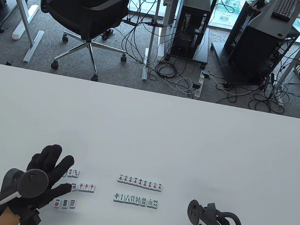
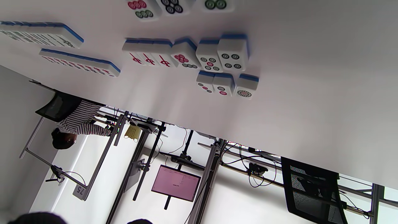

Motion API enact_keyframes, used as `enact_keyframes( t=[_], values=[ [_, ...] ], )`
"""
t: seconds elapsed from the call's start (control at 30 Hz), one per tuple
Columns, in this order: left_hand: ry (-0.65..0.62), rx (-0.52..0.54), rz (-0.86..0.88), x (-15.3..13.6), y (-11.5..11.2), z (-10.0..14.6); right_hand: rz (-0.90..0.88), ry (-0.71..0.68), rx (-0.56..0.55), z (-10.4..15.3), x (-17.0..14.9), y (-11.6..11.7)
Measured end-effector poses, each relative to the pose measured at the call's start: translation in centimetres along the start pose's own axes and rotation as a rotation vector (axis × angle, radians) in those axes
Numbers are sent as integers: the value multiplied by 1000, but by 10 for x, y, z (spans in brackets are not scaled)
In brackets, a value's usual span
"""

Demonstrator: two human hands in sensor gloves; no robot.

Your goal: Mahjong suit sorting

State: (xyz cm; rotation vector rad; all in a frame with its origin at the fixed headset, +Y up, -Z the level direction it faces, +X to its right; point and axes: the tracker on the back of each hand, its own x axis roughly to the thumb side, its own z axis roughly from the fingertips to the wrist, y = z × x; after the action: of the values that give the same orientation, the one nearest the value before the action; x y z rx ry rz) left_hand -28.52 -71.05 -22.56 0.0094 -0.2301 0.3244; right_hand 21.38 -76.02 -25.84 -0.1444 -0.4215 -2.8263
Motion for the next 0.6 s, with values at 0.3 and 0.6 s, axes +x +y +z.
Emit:
enact_keyframes(
  t=[0.3,0.6],
  values=[
    [-8,-9,-7,2,-3,0,-85,-239,-158,-2,77,-31],
    [-10,-3,0,2,-2,0,-27,-291,-125,-14,114,-35]
  ],
)
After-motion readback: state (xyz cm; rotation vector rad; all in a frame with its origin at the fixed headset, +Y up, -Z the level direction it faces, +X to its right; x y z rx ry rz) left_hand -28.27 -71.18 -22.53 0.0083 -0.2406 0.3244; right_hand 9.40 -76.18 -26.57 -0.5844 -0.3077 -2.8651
